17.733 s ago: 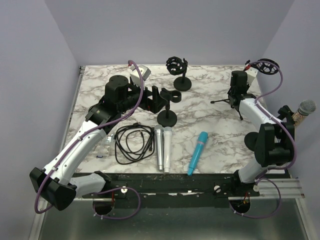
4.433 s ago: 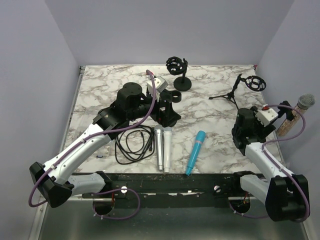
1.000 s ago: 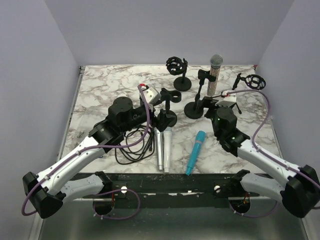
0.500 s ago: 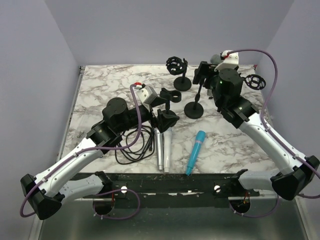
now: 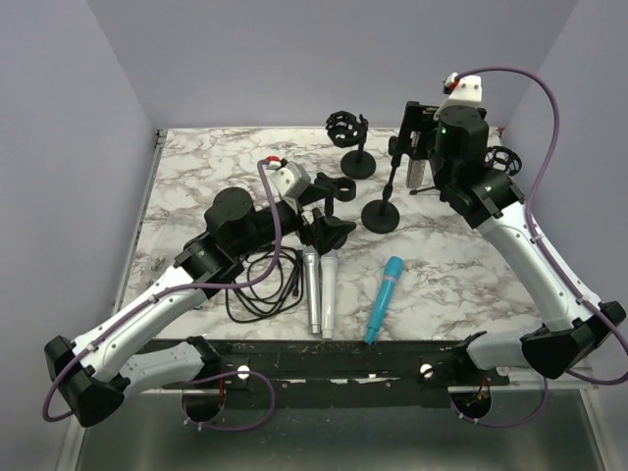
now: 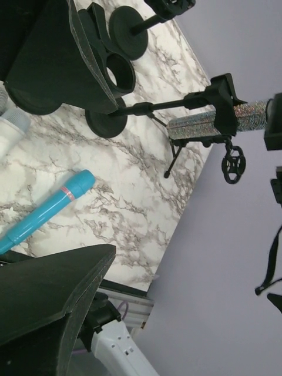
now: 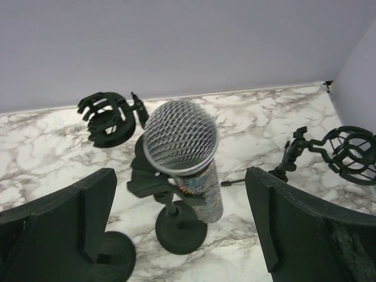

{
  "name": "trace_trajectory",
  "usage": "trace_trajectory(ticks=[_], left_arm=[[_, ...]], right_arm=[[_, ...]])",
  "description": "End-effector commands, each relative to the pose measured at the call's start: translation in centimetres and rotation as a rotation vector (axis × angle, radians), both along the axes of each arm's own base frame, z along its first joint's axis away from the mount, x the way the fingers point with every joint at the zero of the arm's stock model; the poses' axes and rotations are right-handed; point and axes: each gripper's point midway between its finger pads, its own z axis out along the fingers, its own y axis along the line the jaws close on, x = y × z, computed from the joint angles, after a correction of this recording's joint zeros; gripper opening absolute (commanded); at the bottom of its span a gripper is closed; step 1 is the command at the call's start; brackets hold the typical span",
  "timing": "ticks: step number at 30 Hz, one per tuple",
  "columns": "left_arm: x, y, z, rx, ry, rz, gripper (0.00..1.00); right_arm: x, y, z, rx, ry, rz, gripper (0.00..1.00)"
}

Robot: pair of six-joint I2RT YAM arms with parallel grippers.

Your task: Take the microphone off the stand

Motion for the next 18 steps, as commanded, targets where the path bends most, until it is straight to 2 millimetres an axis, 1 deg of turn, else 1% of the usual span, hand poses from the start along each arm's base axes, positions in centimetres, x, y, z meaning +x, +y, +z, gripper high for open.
trace_trajectory(ticks=[1,4,7,9,16,18], left_arm=[[2.8,-0.5,0.9,0.018,-0.009,0.101,0.97],[4.4,-0.9,1.8,0.016,-0.067,0.142,0.97],[5.5,-2.1,2.1,0.057,-0.109,0.134,0.97],[6.1,-2.9,2.0,0.092,-0.140,0.107,0.97],[8.0,-4.9,1.5,0.144,-0.226,0.023,0.97],[8.9,-5.2,1.3,0.143,-0.215,0.000,0.97]], right_arm=[[1.3,-1.6,-0.5,-0.045,0.041,-0.003,1.00],[2.1,-1.0,-0.5,-0.050,0.034,0.038,1.00],[2.9,0.2,-0.6,-0.053,0.036,0.094,1.00],[3.4,0.4,-0.8,-0.058,0.035,0.102,1.00],[4.1,0.3,-1.4,-0.116,0.019,0.098,1.00],[4.3,0.0,-1.5,-0.124,0.011,0.085,0.94]])
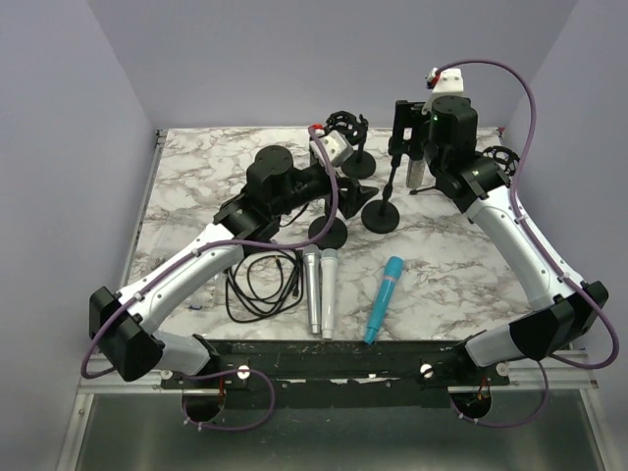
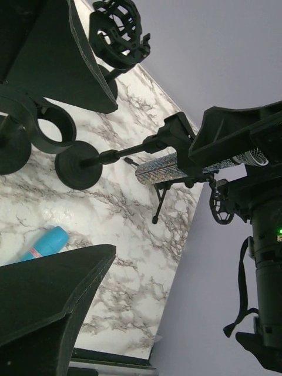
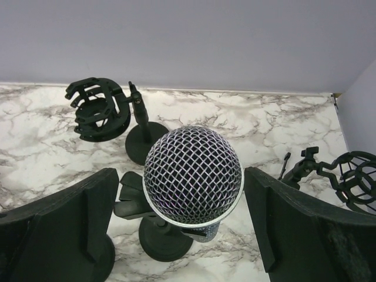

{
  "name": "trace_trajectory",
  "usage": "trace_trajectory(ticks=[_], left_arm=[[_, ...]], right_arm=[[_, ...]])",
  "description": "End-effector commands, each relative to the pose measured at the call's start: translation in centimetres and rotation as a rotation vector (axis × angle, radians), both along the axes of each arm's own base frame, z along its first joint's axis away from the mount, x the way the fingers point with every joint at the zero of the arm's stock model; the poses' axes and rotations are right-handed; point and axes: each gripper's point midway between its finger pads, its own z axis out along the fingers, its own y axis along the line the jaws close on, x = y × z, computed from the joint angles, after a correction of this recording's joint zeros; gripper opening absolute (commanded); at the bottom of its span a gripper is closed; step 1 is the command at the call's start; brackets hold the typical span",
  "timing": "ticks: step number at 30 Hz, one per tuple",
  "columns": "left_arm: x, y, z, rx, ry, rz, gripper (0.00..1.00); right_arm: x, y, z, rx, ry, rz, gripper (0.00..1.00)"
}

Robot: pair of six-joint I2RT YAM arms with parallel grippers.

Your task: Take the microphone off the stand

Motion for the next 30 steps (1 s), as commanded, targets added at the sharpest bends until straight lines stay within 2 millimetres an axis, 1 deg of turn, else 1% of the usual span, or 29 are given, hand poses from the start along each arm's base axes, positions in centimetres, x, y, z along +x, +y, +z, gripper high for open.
trace_trajectory(ticks=[1,3,5,8,11,14,17,19,21,23,30], left_arm=[[1.3,-0.8,0.3,0.019,-0.052,-0.084,0.97],[2.0,-1.0,0.1,0.018,-0.038,-0.114,0.96],[2.7,-1.2,0.1,0.015,-0.037,-0.136,0.96],[3.8,-2.0,-0.1,0.025,-0.051,-0.162,0.96],[4.8,-3.2,-0.7,0.043,-0.043,-0.217,0.96],[6.1,-3.9,-1.1,0.057,-0.031,-0.258,0.96],[7.4,-4.6,-1.6,0.062,-0.039,-0.300,0.97],[7.9,-5.1,-1.9,0.068,-0.063,-0.343,0.97],[8.2,-5.6,-2.3,0.071,-0.117,-0.384,0.97],[8.8,-5.9,-2.6,0.071,-0.162,-0.390,0.98],[10.8,-7.1,-3.6,0.062,-0.209,-0.417,0.98]], right_arm=[[0.5,0.0,0.8,-0.027,-0.051,0.015,0.91],[0.7,0.0,0.6,-0.060,-0.057,0.025,0.89],[0.8,-0.2,0.4,-0.070,-0.060,0.016,0.82],[1.0,-0.1,-0.1,-0.086,-0.062,0.026,0.68],[1.0,0.3,-0.2,-0.092,-0.069,0.051,0.56],[0.8,0.2,-0.3,-0.094,-0.078,0.053,0.41],[0.6,0.1,-0.2,-0.094,-0.086,0.055,0.33],[0.5,0.2,-0.1,-0.088,-0.086,0.062,0.29],[0.4,0.5,0.0,-0.080,-0.090,0.076,0.29],[0.3,0.6,0.2,-0.074,-0.100,0.084,0.29],[0.3,0.7,0.2,-0.076,-0.107,0.092,0.27]])
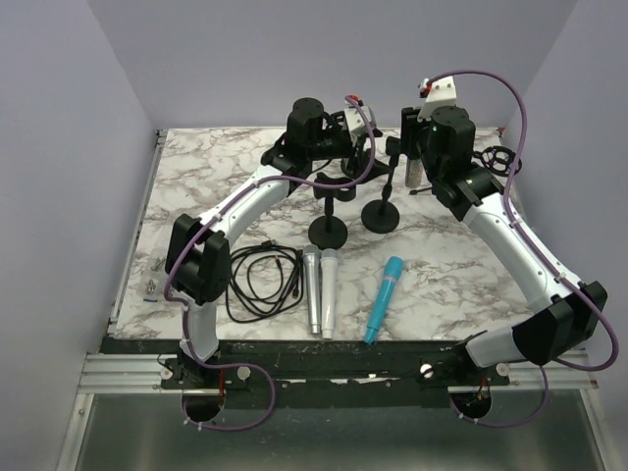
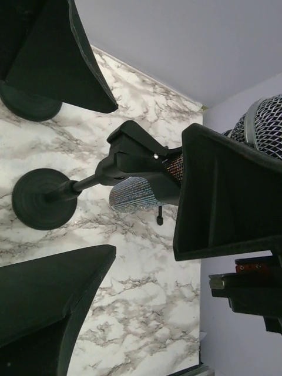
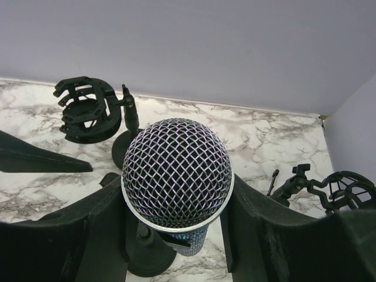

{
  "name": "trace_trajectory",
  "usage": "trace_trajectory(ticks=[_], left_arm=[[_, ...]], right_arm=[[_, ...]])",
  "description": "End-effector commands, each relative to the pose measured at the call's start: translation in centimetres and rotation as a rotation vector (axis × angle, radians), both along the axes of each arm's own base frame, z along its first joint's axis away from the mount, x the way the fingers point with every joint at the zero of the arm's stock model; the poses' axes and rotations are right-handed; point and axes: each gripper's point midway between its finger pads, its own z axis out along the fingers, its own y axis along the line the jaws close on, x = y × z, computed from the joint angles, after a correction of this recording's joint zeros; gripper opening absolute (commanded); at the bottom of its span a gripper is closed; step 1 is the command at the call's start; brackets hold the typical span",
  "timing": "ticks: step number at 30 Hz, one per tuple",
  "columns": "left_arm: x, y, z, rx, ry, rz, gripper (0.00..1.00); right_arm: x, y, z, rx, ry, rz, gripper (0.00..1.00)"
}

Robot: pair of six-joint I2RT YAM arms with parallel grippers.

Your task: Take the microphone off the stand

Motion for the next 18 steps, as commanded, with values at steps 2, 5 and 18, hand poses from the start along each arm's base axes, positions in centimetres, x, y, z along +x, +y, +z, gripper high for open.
trace_trajectory(ticks=[2,5,18], left_arm=[[0.7,-1.2,1.3,-0.055,-0.124,-0.080,0.98],[1.6,-1.8,0.9,-0.075,-0.118,-0.079,0.97],[2.5,-3.1,0.3,-0.103,-0.069,-0.116,0.86]], right_arm=[[-0.4,0.6,1.0,0.011,-0.034,0.051,0.26],[-0.4,0.7,0.8,0.011,-0.033,0.056,0.25],[-0.5,0.5,0.6,0.004,-0.032,0.053,0.24]])
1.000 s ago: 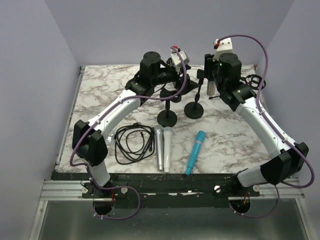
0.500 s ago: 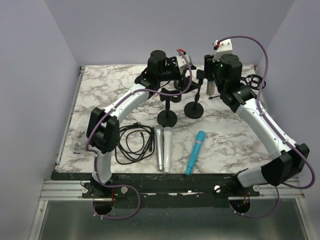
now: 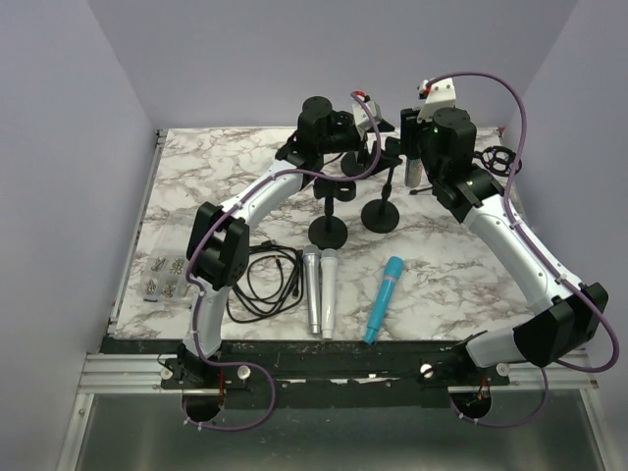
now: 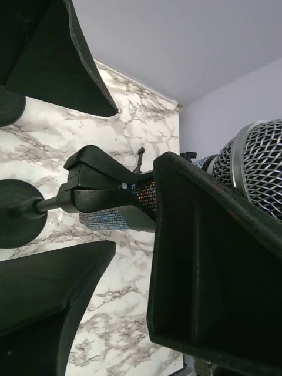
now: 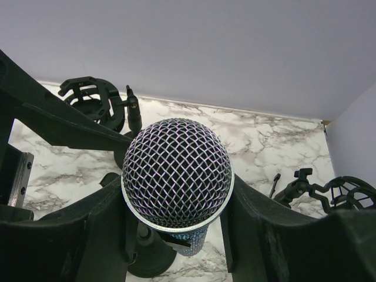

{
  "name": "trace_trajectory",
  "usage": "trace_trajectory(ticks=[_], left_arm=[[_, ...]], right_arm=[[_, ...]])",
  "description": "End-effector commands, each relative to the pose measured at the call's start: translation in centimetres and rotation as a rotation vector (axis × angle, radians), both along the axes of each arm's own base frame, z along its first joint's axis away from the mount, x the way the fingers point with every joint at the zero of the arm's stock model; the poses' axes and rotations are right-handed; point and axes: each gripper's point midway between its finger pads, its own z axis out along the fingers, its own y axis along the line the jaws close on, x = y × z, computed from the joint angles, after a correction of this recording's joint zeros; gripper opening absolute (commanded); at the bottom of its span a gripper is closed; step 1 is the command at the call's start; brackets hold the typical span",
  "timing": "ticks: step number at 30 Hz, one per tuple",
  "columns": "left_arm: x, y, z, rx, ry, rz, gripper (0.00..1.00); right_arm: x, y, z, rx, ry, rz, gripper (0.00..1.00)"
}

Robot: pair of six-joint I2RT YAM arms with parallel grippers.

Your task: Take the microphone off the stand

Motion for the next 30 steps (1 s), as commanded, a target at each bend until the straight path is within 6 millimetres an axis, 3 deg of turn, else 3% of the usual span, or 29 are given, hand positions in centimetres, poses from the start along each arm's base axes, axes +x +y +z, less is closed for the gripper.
trace_trajectory(ticks=[1,5,9,14,16,20,24,30], left_arm=[[-0.6,-0.1,1.1,-0.018,-0.039,-0.052,0.84],[-0.6,0.2,0.9,-0.009,-0.046,-0.038,0.76],[-0.4,0.6,0.8,-0.002,-0.041,-0.029,0.60],[0.0,0.9,0.6,0.007,-0.035,-0.002,0.26],[0.3,0.9,0.5,0.018,-0.027,0.015,0.00],[0.5,1.1,0.2,0.039,0.006,0.036,0.00],[0.5,1.1,0.4,0.042,0.047,0.043,0.00],[0.7,1.4,0.5,0.042,0.062,0.068,0.00]], right_arm=[[-0.4,0.3,0.6,0.010,-0.021,0.030,0.24],[-0.3,0.2,0.3,0.007,-0.016,0.026,0.24],[-0.4,0.2,0.3,0.006,-0.017,0.027,0.24],[-0.4,0.2,0.3,0.005,-0.018,0.024,0.24],[-0.4,0.2,0.3,0.006,-0.018,0.025,0.23],[-0.3,0.1,0.5,0.004,-0.023,0.017,0.16],[-0.2,-0.7,1.1,-0.003,-0.042,-0.024,0.01],[-1.0,-5.1,2.1,-0.006,-0.079,-0.268,0.01]])
